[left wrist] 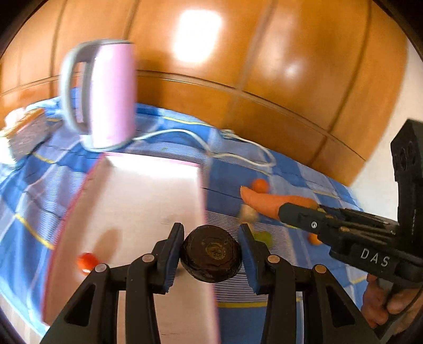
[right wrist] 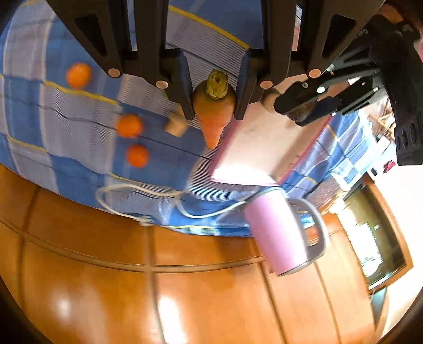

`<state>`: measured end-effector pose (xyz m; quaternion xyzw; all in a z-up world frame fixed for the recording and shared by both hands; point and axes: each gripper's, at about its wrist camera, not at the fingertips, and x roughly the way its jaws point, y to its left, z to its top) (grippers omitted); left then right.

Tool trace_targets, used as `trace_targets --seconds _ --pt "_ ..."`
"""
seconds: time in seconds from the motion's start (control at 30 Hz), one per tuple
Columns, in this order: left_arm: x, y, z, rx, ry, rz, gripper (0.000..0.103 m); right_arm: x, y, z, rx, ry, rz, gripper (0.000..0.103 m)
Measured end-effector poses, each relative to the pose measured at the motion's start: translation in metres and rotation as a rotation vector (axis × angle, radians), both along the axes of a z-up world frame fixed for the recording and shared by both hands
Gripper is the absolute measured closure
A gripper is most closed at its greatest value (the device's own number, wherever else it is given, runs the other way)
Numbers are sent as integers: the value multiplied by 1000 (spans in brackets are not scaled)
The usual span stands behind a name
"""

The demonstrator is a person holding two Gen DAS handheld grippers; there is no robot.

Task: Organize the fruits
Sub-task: 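Carry the dark fruit to the tray with the left tool while the right tool carries the carrot, then release the dark fruit in the tray with the left tool while the right tool lowers the carrot in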

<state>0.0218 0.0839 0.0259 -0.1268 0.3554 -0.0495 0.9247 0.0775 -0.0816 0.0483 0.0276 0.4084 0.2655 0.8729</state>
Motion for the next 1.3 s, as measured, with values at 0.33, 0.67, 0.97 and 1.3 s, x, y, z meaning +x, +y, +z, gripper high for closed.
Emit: trace_targets --seconds 0.33,0.67,0.97,1.3 --pt "3 61 -29 40 89 183 60 30 93 -5 22 25 112 72" --pt "-13 72 -32 41 83 248 60 11 103 -20 -4 56 133 72" --pt "-20 56 -21 59 62 230 60 -14 79 -14 -77 -28 70 70" --pt "-22 29 -20 101 66 171 60 -21 42 -25 -89 -37 -39 70"
